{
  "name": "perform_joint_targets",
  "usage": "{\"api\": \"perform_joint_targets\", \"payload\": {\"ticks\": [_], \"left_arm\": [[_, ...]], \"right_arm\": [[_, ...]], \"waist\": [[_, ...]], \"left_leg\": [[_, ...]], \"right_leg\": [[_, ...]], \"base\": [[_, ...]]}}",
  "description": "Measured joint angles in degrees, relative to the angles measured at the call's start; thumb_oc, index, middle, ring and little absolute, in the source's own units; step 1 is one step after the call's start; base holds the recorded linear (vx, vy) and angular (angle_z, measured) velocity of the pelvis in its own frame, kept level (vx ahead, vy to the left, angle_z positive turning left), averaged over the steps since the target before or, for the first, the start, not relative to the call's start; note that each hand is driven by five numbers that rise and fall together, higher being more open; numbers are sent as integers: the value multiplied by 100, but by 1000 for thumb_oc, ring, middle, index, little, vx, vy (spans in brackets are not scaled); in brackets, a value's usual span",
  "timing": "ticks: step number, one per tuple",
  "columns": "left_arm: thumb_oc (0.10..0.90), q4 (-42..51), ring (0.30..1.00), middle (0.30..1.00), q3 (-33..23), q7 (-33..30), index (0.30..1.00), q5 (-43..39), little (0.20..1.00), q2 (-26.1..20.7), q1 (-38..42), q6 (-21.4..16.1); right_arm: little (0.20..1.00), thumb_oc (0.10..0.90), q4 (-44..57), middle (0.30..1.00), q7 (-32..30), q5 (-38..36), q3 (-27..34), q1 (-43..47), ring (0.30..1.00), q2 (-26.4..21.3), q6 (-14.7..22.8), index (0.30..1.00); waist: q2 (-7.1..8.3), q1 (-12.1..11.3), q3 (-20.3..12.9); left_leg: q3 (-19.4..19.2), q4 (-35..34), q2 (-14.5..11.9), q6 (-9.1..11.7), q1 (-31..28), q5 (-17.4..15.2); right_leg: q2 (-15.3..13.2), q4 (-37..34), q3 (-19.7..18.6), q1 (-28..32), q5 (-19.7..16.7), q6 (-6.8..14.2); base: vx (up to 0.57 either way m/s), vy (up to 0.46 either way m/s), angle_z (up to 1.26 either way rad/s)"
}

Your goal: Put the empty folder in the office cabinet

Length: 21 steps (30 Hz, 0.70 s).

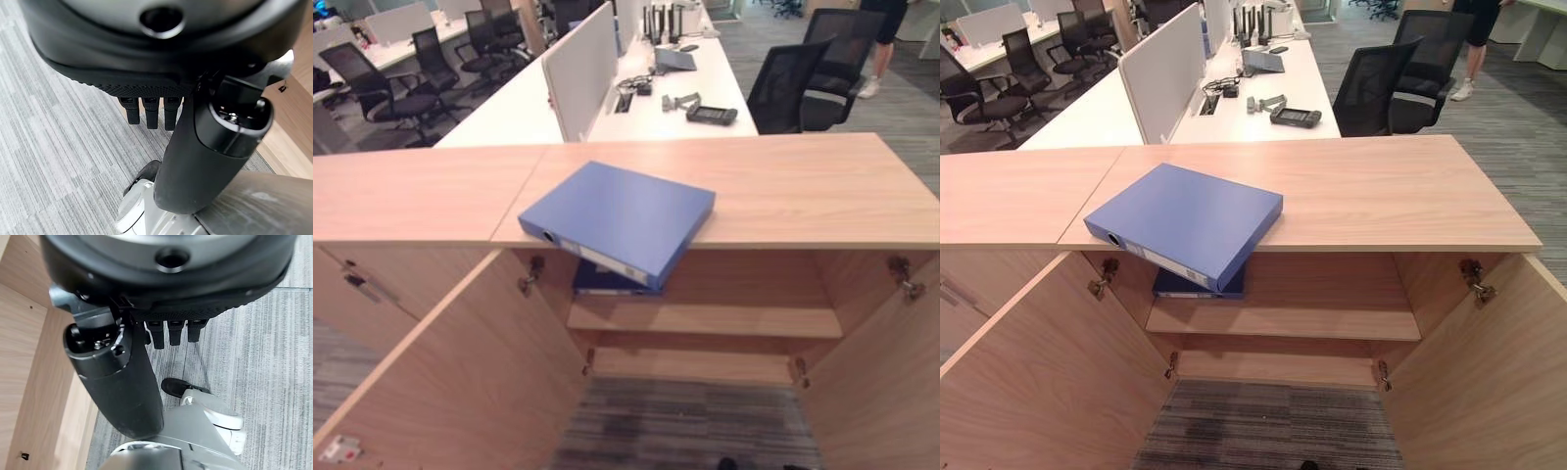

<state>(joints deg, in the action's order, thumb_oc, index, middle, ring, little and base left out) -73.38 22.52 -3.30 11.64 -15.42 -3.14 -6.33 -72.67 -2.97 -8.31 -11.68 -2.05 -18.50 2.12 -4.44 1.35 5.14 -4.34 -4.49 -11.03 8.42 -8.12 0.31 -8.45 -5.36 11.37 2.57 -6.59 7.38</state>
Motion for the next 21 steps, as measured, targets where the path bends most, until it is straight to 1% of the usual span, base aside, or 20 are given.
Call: {"api": "perform_joint_targets", "payload": {"ticks": [2, 3, 6, 7, 8, 9, 10, 11, 12, 13, 14, 15, 16, 17, 18, 19, 20, 21], "left_arm": [[800, 13, 900, 900, 27, 20, 900, 4, 900, 24, -42, -15], [800, -105, 900, 900, -35, 57, 900, 1, 900, 6, 38, -63], [800, -184, 900, 900, -82, 151, 900, -2, 900, -16, 73, -41], [800, -190, 900, 900, -79, 151, 900, -3, 900, -21, 69, -40], [800, -197, 900, 900, -70, 142, 900, -13, 900, -99, 156, -32], [800, -206, 900, 900, -27, 147, 900, -14, 900, -163, 224, -36], [800, -215, 900, 900, -67, 146, 900, -17, 900, -185, 236, -33], [800, -253, 900, 900, -56, 131, 900, -27, 900, -247, 373, -23], [800, -256, 900, 900, -83, 136, 900, -25, 900, -267, 397, -21], [800, -258, 900, 900, -75, 121, 900, -23, 900, -252, 423, -2], [800, -287, 900, 900, -40, 111, 900, -22, 900, -210, 401, -2], [800, -284, 900, 900, 64, 134, 900, -29, 900, -171, 412, -14], [800, -225, 900, 900, 105, 143, 900, -23, 900, -371, 394, -43], [800, -166, 900, 900, 227, 135, 900, -14, 900, -278, 435, -6], [800, -129, 900, 900, 257, 152, 900, -17, 900, -284, 414, -15], [800, -125, 900, 900, 266, 155, 900, -25, 900, -264, 378, -40], [800, -128, 900, 900, 265, 157, 900, -26, 900, -231, 341, -39], [800, -141, 900, 900, 270, 173, 900, -19, 900, -160, 284, -26]], "right_arm": [[900, 800, -5, 900, 1, 42, 2, -31, 900, -39, 6, 900], [900, 800, 0, 900, 19, 35, 1, -24, 900, -52, 15, 900], [900, 800, -3, 900, 87, 35, -17, -26, 900, -63, 29, 900], [900, 800, -4, 900, 103, 35, -53, -21, 900, -60, 29, 900], [900, 800, 1, 900, 146, 35, -53, 6, 900, -20, 52, 900], [900, 800, -3, 900, 147, 35, -57, 18, 900, 5, 68, 900], [900, 800, 8, 900, 147, 34, -58, 71, 900, 8, 68, 900], [900, 800, -1, 900, 156, 33, -79, 78, 900, 23, 71, 900], [900, 800, 2, 900, 153, 34, -111, 103, 900, 22, 65, 900], [900, 800, -10, 900, 137, 34, -233, 149, 900, -6, 76, 900], [900, 800, -41, 900, 130, 34, -268, 188, 900, -50, 81, 900], [900, 800, -7, 900, 130, 34, -265, 281, 900, -69, 59, 900], [900, 800, -15, 900, 135, 34, -291, 202, 900, 28, 38, 900], [900, 800, -61, 900, 133, 36, -327, 158, 900, -2, -53, 900], [900, 800, -65, 900, 126, 35, -321, 173, 900, -9, -51, 900], [900, 800, -124, 900, 120, 35, -325, 238, 900, -10, -42, 900], [900, 800, -178, 900, 118, 35, -325, 293, 900, -31, -46, 900], [900, 800, -182, 900, 96, 40, -332, 298, 900, -15, -39, 900]], "waist": [[-78, -6, 1], [-107, 18, 1], [-131, 10, 20], [-98, -2, 33], [56, 9, 101], [220, -20, 155], [250, -6, 151], [433, 8, 258], [480, 10, 293], [519, -3, 313], [394, -43, 300], [161, -69, 294], [543, -6, 294], [464, -40, 329], [485, -88, 326], [499, -211, 337], [470, -235, 339], [431, -282, 355]], "left_leg": [[34, 13, -91, 22, 11, 15], [69, 57, -173, 42, 24, 27], [175, 262, -323, 126, 29, 91], [180, 382, -339, 148, 57, 105], [374, 1008, -269, 421, 387, 274], [473, 1139, -214, 647, 478, 506], [602, 1238, -167, 716, 562, 752], [694, 1445, -117, 689, 717, 1050], [693, 1532, -79, 695, 772, 1273], [519, 1740, -69, 596, 956, 1587], [491, 1720, -206, 461, 1051, 1698], [730, 1805, -374, 561, 1142, 1548], [771, 1760, -177, 620, 1135, 1415], [815, 1295, -55, 527, 965, 1016], [761, 1119, 65, 436, 943, 959], [630, 694, 374, 299, 930, 850], [528, 503, 468, 193, 915, 786], [450, 352, 575, -4, 830, 663]], "right_leg": [[92, -2, 30, 8, 30, -41], [171, -2, 48, 23, 68, -98], [352, -5, 73, 112, 145, -221], [334, -6, 39, 150, 158, -241], [308, -6, 18, 195, 180, -273], [217, -7, 0, 194, 189, -293], [253, -7, -12, 188, 209, -297], [167, -7, -98, 166, 232, -385], [160, -11, -127, 159, 261, -400], [180, -16, -241, 80, 450, -204], [362, 92, -267, 56, 546, -99], [543, 1576, -290, -406, 924, -657], [362, 1760, -400, -406, 1379, -746], [500, 1544, -412, -279, 1303, -860], [500, 1409, -493, -256, 1216, -866], [519, 997, -564, -236, 881, -875], [559, 763, -568, -179, 742, -877], [605, 524, -572, -125, 610, -903]], "base": [[133, -320, 9], [108, -240, 6], [121, -234, 2], [58, -229, 3], [83, -204, -1], [41, -153, 5], [96, -164, -2], [114, -119, -4], [190, -172, -24], [158, -85, -36], [182, -85, -39], [131, -27, -4], [113, -35, 30], [68, 1, 34], [45, -6, 3], [67, 22, -25], [72, 23, -33], [96, 31, -34]]}}
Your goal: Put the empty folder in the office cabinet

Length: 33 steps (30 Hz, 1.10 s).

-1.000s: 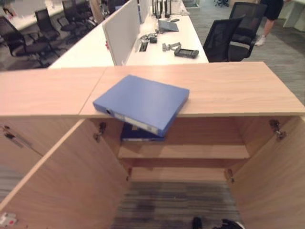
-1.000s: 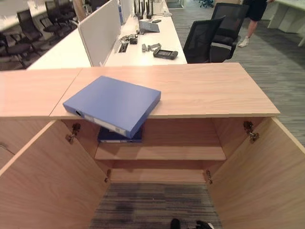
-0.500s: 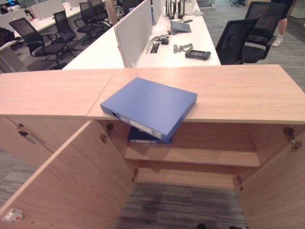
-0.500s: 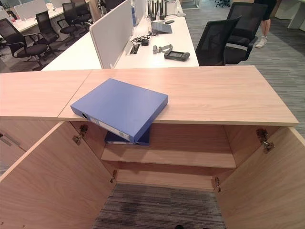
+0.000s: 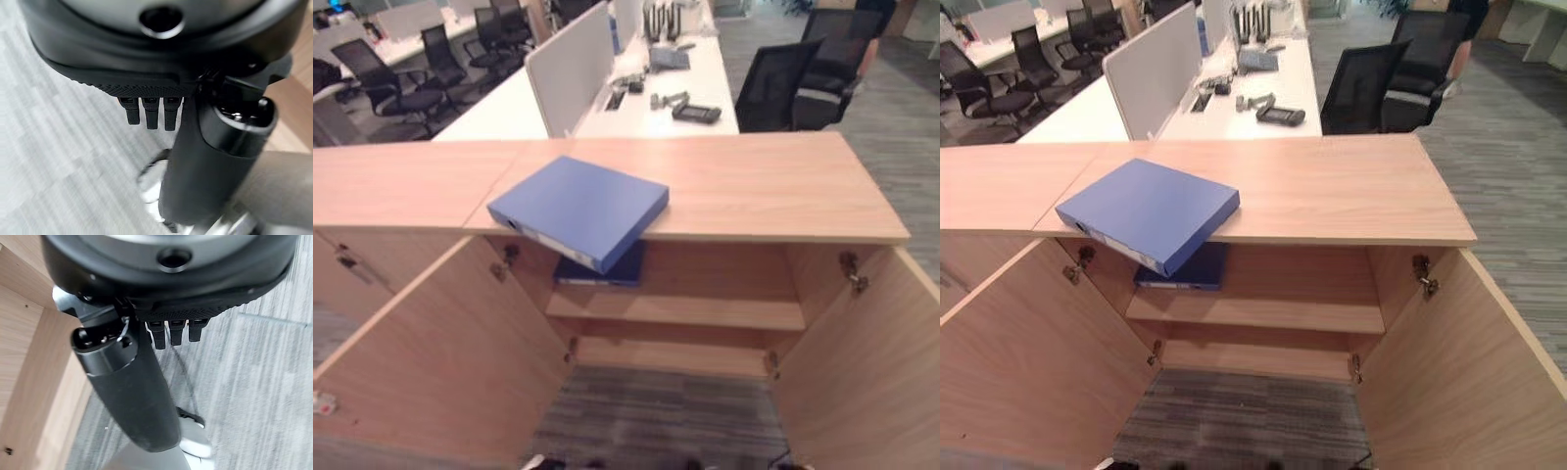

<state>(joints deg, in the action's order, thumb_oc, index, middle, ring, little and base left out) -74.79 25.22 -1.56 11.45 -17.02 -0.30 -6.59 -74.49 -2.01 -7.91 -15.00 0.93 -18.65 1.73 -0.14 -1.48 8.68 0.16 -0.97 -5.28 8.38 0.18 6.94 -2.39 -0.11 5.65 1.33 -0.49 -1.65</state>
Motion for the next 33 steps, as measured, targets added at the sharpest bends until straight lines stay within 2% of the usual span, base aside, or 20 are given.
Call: {"api": "perform_joint_targets", "payload": {"ticks": [4, 5, 6, 7, 9, 11, 14, 22, 23, 24, 25, 26, 27, 28, 29, 31, 32, 33], "left_arm": [[800, -3, 900, 900, 3, 93, 900, 25, 900, 203, -149, 28], [800, -10, 900, 900, -12, 97, 900, 14, 900, 203, -211, 30], [800, 28, 900, 900, -13, 98, 900, 12, 900, 219, -230, 24], [800, 44, 900, 900, -16, 92, 900, 11, 900, 209, -222, 30], [800, 123, 900, 900, -22, 95, 900, 8, 900, 126, -276, 24], [800, 160, 900, 900, -29, 93, 900, 0, 900, 40, -292, 24], [800, 307, 900, 900, -37, 87, 900, 1, 900, -15, -345, 20], [800, 528, 900, 900, -110, 28, 900, -1, 900, -107, -371, 23], [800, 772, 900, 900, -207, -47, 900, -44, 900, -200, -434, -11], [800, 1439, 900, 900, -108, -111, 900, -128, 900, -249, -291, 505], [800, 2101, 900, 900, -30, -238, 900, -144, 900, -381, -295, 602], [800, 2451, 900, 900, -203, -320, 900, -247, 900, -444, -380, 366], [800, 3315, 900, 900, -763, -425, 900, -386, 900, -484, -513, 91], [800, 3793, 900, 900, -1036, -666, 900, -461, 900, -491, -538, -146], [800, 5199, 900, 900, -1434, -815, 900, -431, 900, -738, -660, -24], [800, 6069, 900, 900, -1597, -1092, 900, -165, 900, -1150, -638, -176], [800, 6130, 900, 900, -1761, -1548, 900, 113, 900, -1254, -350, -408], [800, 6139, 900, 900, -1871, -1836, 900, 300, 900, -1322, -144, -364]], "right_arm": [[900, 800, 56, 900, 5, 0, -42, -96, 900, 85, 69, 900], [900, 800, 55, 900, 7, 28, -146, -113, 900, 75, 68, 900], [900, 800, 53, 900, 9, 72, -172, -119, 900, 54, 68, 900], [900, 800, 40, 900, 0, 100, -177, -115, 900, 105, 56, 900], [900, 800, 54, 900, 2, 112, -184, -156, 900, 209, 54, 900], [900, 800, 50, 900, -2, 113, -172, -251, 900, 258, 54, 900], [900, 800, 52, 900, -4, 115, -168, -318, 900, 259, 55, 900], [900, 800, 47, 900, -19, 114, -150, -336, 900, 255, 41, 900], [900, 800, 47, 900, -28, 114, -126, -345, 900, 260, 41, 900], [900, 800, 34, 900, -75, 117, -153, -329, 900, 288, 15, 900], [900, 800, 31, 900, -102, 117, -129, -357, 900, 303, 6, 900], [900, 800, 109, 900, -115, 117, -116, -339, 900, 312, -3, 900], [900, 800, 296, 900, -129, 119, -93, -424, 900, 328, 1, 900], [900, 800, 382, 900, -166, 118, -67, -579, 900, 363, 43, 900], [900, 800, 459, 900, -180, 119, 117, -735, 900, 472, 44, 900], [900, 800, 451, 900, -229, 123, 165, -809, 900, 547, 46, 900], [900, 800, 447, 900, -237, 124, 164, -869, 900, 533, 46, 900], [900, 800, 450, 900, -249, 124, 143, -874, 900, 518, 49, 900]], "waist": [[-31, -22, -11], [-114, -15, -26], [-267, 5, -48], [-236, -17, -32], [-155, -14, -62], [-50, -18, -98], [-32, -22, -169], [-47, -33, -256], [-31, -38, -266], [0, -45, -293], [14, -48, -309], [26, -104, -347], [89, -111, -353], [163, -111, -419], [244, -146, -476], [331, -191, -508], [314, -232, -535], [303, -242, -573]], "left_leg": [[-8, 109, 12, -105, -336, -110], [-22, -13, -18, -232, -516, -369], [-15, -162, -62, -403, -587, -581], [-68, -252, -8, -422, -661, -568], [-183, -368, 139, -593, -669, -522], [-205, -379, 260, -676, -784, -538], [-257, -379, 279, -722, -846, -612], [-260, -370, 248, -671, -924, -600], [-258, -381, 245, -659, -917, -609], [-256, -327, 260, -635, -911, -612], [-244, -376, 261, -630, -865, -566], [-216, -396, 258, -631, -810, -563], [-223, -393, 248, -636, -828, -561], [-172, -393, 246, -631, -824, -572], [-144, -394, 230, -621, -833, -570], [-122, -394, 215, -608, -826, -580], [-112, -394, 233, -613, -826, -576], [-121, -394, 251, -620, -831, -572]], "right_leg": [[19, -199, 6, 121, -90, -25], [34, -199, 4, 123, -148, 64], [91, -206, -16, 116, -164, 102], [39, -219, -77, 123, -230, 179], [-132, -495, -57, 279, -326, 375], [-258, -516, -54, 354, -443, 456], [-274, -519, -70, 426, -446, 469], [-232, -521, -70, 491, -435, 465], [-230, -521, -66, 501, -408, 460], [-244, -519, -70, 454, -364, 485], [-247, -516, -56, 413, -390, 492], [-252, -507, -47, 411, -403, 498], [-238, -494, -53, 419, -465, 518], [-233, -523, -33, 444, -458, 515], [-220, -520, 2, 470, -432, 490], [-206, -523, 19, 467, -427, 490], [-228, -523, 21, 473, -421, 482], [-245, -524, 13, 471, -426, 489]], "base": [[104, 26, -13], [54, 29, -10], [38, 36, -14], [33, 31, -18], [52, 45, -12], [59, 73, 2], [29, 56, -6], [17, 69, 1], [30, 54, 9], [0, 64, 9], [1, 27, 5], [-24, 27, -8], [0, 0, 0], [-29, 16, 7], [-22, 12, 15], [-6, 7, 7], [3, 7, 4], [0, 0, 0]]}}
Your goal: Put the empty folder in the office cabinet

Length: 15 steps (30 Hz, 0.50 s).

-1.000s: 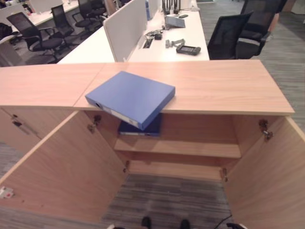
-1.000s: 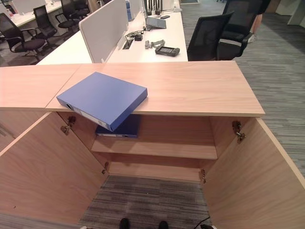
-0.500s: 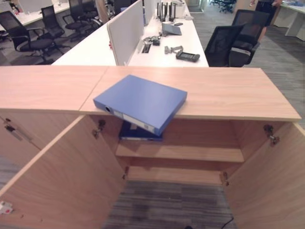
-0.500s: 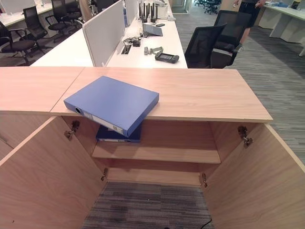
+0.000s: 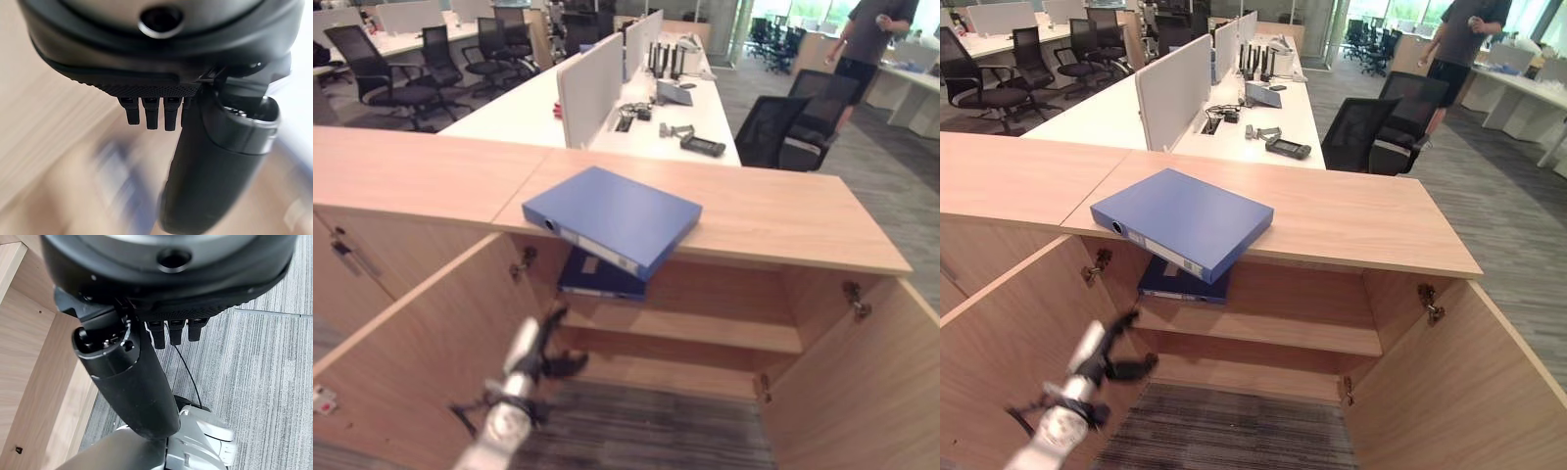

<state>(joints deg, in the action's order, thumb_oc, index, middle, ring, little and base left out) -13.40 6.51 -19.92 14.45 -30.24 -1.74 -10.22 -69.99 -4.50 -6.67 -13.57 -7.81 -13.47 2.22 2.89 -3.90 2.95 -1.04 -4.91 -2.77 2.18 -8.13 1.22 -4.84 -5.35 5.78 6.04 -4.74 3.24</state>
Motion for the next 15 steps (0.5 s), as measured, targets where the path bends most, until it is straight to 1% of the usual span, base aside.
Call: {"api": "perform_joint_targets", "payload": {"ticks": [1, 3, 6, 7, 8, 9, 10, 11, 12, 14, 15], "left_arm": [[800, 2, 900, 900, -45, -158, 900, 108, 900, -87, 68, 27], [800, 73, 900, 900, -153, -348, 900, 391, 900, -222, 96, 90], [800, 108, 900, 900, -182, -490, 900, 767, 900, -299, 66, 133], [800, 160, 900, 900, -143, -484, 900, 1017, 900, -362, 62, 166], [800, 280, 900, 900, -58, -475, 900, 1228, 900, -554, 62, 178], [800, 522, 900, 900, 44, -472, 900, 1575, 900, -859, 61, 128], [800, 622, 900, 900, 43, -473, 900, 1663, 900, -899, 77, 116], [800, 729, 900, 900, 131, -455, 900, 1860, 900, -1084, 128, 140], [800, 911, 900, 900, 310, -445, 900, 2095, 900, -1456, 260, 107], [800, 1084, 900, 900, 350, -446, 900, 2546, 900, -1762, 458, 28], [800, 1123, 900, 900, 352, -448, 900, 2676, 900, -1818, 540, 11]], "right_arm": [[900, 800, 1, 900, -22, 0, -14, 5, 900, -3, 13, 900], [900, 800, 1, 900, -53, 0, -30, 0, 900, -4, 26, 900], [900, 800, -2, 900, -54, -4, -55, -31, 900, -11, 28, 900], [900, 800, -2, 900, -48, -7, -110, -23, 900, -15, 32, 900], [900, 800, -2, 900, -36, -7, -141, -23, 900, -8, 40, 900], [900, 800, -2, 900, -31, -8, -136, -18, 900, -2, 55, 900], [900, 800, -3, 900, -32, -8, -142, -31, 900, -6, 64, 900], [900, 800, -5, 900, -13, -8, -161, -80, 900, -4, 76, 900], [900, 800, -4, 900, 17, -7, -168, -78, 900, 8, 100, 900], [900, 800, -4, 900, 33, -4, -243, -86, 900, 8, 126, 900], [900, 800, -3, 900, 34, -4, -251, -92, 900, 2, 131, 900]], "waist": [[-30, -5, 2], [-10, -5, -20], [-15, -38, -19], [-6, -49, -21], [12, -57, -10], [29, -76, 1], [25, -69, -1], [6, -68, 18], [47, -73, 27], [54, -53, 38], [50, -42, 41]], "left_leg": [[-3, 0, 4, 0, 9, 0], [-19, 0, 4, 0, 10, 1], [-27, 0, -8, 4, 11, 8], [-36, 1, -13, 5, -1, 49], [-35, 2, -15, 5, -2, 52], [-36, 2, -14, 4, 2, 53], [-44, 1, -3, 3, -15, 51], [-61, 3, -1, -2, -32, 45], [-61, 2, -2, -2, -28, 46], [-100, 2, -3, 0, -68, 43], [-130, 0, -4, 7, -95, 30]], "right_leg": [[-3, 0, -7, -11, -3, 5], [-2, 0, -25, -25, -6, 6], [13, -1, -36, -33, -10, 8], [20, -2, -45, -43, -24, 32], [25, -1, -44, -56, -26, 30], [23, -1, -43, -41, -29, 30], [12, -2, -51, -29, -27, 31], [14, 0, -57, -27, -26, 31], [12, -1, -57, -18, -30, 38], [10, -1, -72, 5, -30, 47], [7, -1, -83, 19, -21, 58]], "base": [[-14, 8, -4], [-11, 0, -4], [24, 5, -2], [36, 11, -1], [36, 26, -1], [0, 0, 0], [0, 0, 0], [0, 0, 0], [0, 0, 0], [7, 0, -7], [28, 1, -13]]}}
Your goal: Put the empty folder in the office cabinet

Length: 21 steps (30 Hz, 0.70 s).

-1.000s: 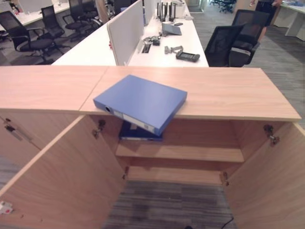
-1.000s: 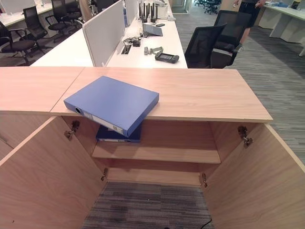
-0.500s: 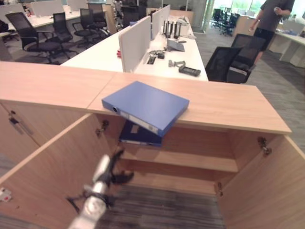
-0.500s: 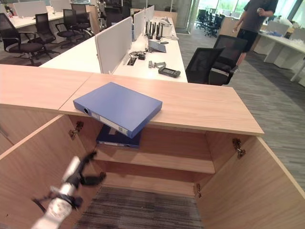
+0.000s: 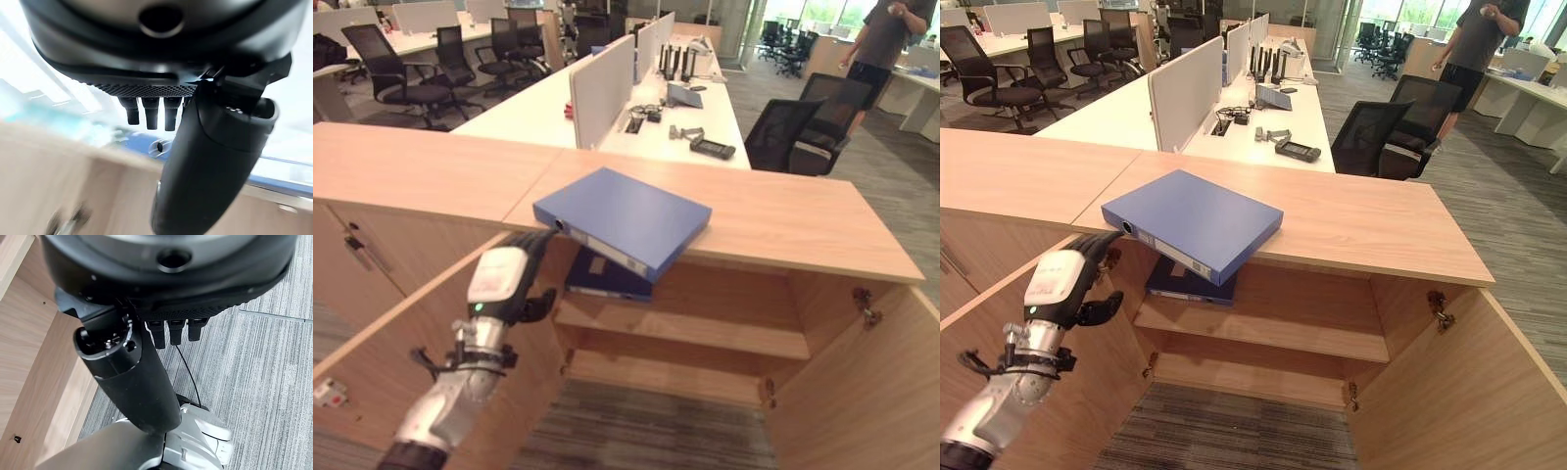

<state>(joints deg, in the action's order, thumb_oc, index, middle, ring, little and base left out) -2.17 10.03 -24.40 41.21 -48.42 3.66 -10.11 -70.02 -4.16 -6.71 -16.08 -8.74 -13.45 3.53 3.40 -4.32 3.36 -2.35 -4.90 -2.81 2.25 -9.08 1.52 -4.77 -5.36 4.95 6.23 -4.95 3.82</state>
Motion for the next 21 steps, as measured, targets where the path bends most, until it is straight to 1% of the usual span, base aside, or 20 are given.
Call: {"api": "perform_joint_targets", "payload": {"ticks": [1, 3, 4, 5, 8, 9, 10, 11, 13, 16, 19, 21], "left_arm": [[800, 83, 900, 900, 74, -2, 900, 181, 900, -115, 187, -5], [800, 179, 900, 900, 196, 1, 900, 295, 900, -317, 373, -38], [800, 223, 900, 900, 375, 0, 900, 464, 900, -551, 569, -112], [800, 256, 900, 900, 544, 0, 900, 499, 900, -655, 725, -142], [800, 421, 900, 900, 822, 2, 900, 680, 900, -960, 945, -277], [800, 451, 900, 900, 841, 2, 900, 717, 900, -967, 961, -300], [800, 458, 900, 900, 1029, 8, 900, 762, 900, -997, 1091, -347], [800, 462, 900, 900, 1086, 12, 900, 806, 900, -1019, 1136, -381], [800, 482, 900, 900, 1172, 12, 900, 871, 900, -1022, 1164, -416], [800, 441, 900, 900, 1454, 29, 900, 869, 900, -1026, 1341, -438], [800, 441, 900, 900, 1480, 93, 900, 868, 900, -1019, 1347, -531], [800, 436, 900, 900, 1484, 135, 900, 868, 900, -1019, 1347, -530]], "right_arm": [[900, 800, 1, 900, 1, 0, -6, 1, 900, -1, 12, 900], [900, 800, 7, 900, 18, 3, -17, -1, 900, -9, 22, 900], [900, 800, 13, 900, 34, 3, -20, 0, 900, -20, 34, 900], [900, 800, 14, 900, 41, 1, -18, 14, 900, -26, 37, 900], [900, 800, 21, 900, 68, 2, -64, 36, 900, -57, 40, 900], [900, 800, 37, 900, 67, 2, -62, 37, 900, -62, 40, 900], [900, 800, 111, 900, 82, 2, -65, -6, 900, -110, 41, 900], [900, 800, 155, 900, 94, 2, -72, -22, 900, -132, 40, 900], [900, 800, 258, 900, 110, 2, -115, -15, 900, -200, 48, 900], [900, 800, 261, 900, 115, 3, -115, -10, 900, -267, 50, 900], [900, 800, 260, 900, 114, 2, -112, 20, 900, -284, 50, 900], [900, 800, 259, 900, 114, 3, -112, 17, 900, -284, 49, 900]], "waist": [[-1, 11, 0], [-2, 89, 1], [-15, 124, 3], [-28, 132, 0], [-62, 240, 0], [-76, 259, 4], [-120, 279, 4], [-135, 283, 6], [-168, 393, -2], [-259, 423, 40], [-300, 438, 48], [-300, 431, 48]], "left_leg": [[-17, 0, 0, 3, -2, -6], [-33, 0, 0, 42, -4, -34], [-43, 0, -2, 48, -3, -36], [-53, -1, -2, 51, -4, -41], [-88, 0, -2, 52, 5, -41], [-104, 0, -2, 50, 3, -39], [-197, 1, -7, 8, -14, -22], [-208, 0, -9, 8, -13, -25], [-226, 0, -6, 6, -19, -25], [-309, 1, -12, 8, -78, -25], [-354, 0, -20, 20, -102, -36], [-359, 0, -24, 24, -101, -40]], "right_leg": [[1, 0, -23, 11, 1, 4], [-1, 0, -36, 0, -1, 6], [3, 0, -61, -10, -12, 10], [3, 0, -83, -18, -14, 9], [9, 0, -124, -61, -30, 10], [8, 0, -127, -65, -36, 12], [20, 0, -202, -83, -45, 6], [23, 0, -222, -90, -48, 2], [23, 0, -250, -107, -54, 3], [35, 0, -301, -100, -58, 3], [46, 0, -308, -95, -57, 4], [48, 0, -313, -98, -57, 3]], "base": [[-19, 2, -9], [12, 1, -6], [22, -3, -9], [-2, -1, -12], [-2, -4, -8], [-2, -11, -17], [-1, -5, -18], [-2, -8, -21], [-3, -4, -6], [-4, -6, -10], [-5, -4, -8], [2, 1, -2]]}}
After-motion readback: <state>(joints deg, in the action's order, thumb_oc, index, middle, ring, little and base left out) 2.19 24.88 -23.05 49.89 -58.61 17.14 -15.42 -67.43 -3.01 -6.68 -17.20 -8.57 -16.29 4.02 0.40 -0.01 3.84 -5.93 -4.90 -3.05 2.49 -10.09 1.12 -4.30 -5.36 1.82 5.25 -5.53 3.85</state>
